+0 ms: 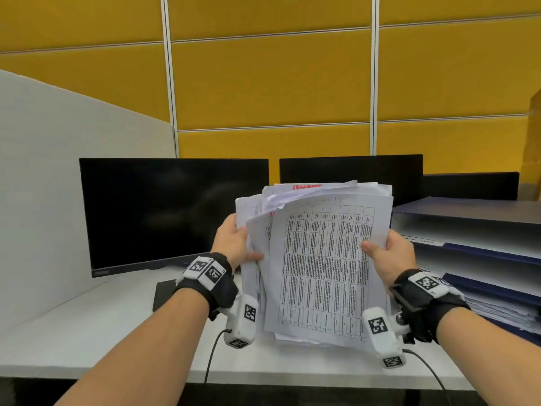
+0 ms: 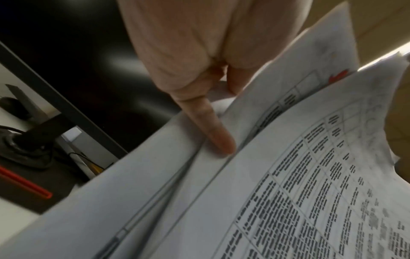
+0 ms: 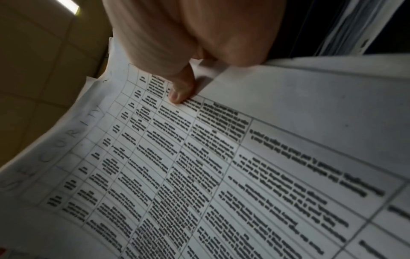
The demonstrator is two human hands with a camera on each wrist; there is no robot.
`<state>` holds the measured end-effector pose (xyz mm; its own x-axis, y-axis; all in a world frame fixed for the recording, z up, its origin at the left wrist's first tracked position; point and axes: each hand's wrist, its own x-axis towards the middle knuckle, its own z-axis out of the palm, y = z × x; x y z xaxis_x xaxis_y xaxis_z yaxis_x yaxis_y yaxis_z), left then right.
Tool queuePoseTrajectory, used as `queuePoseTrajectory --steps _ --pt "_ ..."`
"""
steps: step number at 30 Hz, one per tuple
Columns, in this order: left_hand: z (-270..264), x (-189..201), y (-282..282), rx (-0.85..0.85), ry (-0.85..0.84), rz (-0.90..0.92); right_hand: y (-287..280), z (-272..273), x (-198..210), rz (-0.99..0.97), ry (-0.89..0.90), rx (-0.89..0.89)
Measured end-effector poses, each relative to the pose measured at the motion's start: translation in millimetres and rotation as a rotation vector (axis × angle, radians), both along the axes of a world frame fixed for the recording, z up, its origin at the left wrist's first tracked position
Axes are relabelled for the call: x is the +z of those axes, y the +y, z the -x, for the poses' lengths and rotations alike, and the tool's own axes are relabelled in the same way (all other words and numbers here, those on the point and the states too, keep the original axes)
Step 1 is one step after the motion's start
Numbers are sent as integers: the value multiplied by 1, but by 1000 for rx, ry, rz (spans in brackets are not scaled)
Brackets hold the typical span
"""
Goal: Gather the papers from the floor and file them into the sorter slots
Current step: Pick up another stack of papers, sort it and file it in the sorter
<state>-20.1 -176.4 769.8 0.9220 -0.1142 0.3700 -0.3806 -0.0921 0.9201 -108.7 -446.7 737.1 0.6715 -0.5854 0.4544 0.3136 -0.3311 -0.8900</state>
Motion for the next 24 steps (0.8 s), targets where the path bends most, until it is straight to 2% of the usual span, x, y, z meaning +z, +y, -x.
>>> queuePoseTrajectory --steps 2,5,12,13,16,19,22,24 --pt "0 -2 -6 -53 -4 -20 0 -7 -7 -22 2 1" --pt "-7 -9 -13 -93 41 92 -2 -13 -15 -24 15 18" --pt "-31 -28 -28 2 97 214 -10 -25 -31 -32 35 79" --pt "-34 -29 -31 14 105 213 -9 -26 -32 -31 38 86" --pt "-42 -34 -39 62 56 1 -8 -32 -35 -59 27 83" --pt "-38 -36 -46 32 78 -11 -4 -37 -34 -51 23 46" --pt "-33 -35 -51 -12 182 101 0 -40 -30 -35 -1 0" --pt "-27 -33 -53 -105 209 198 1 -42 -27 -27 -9 -46"
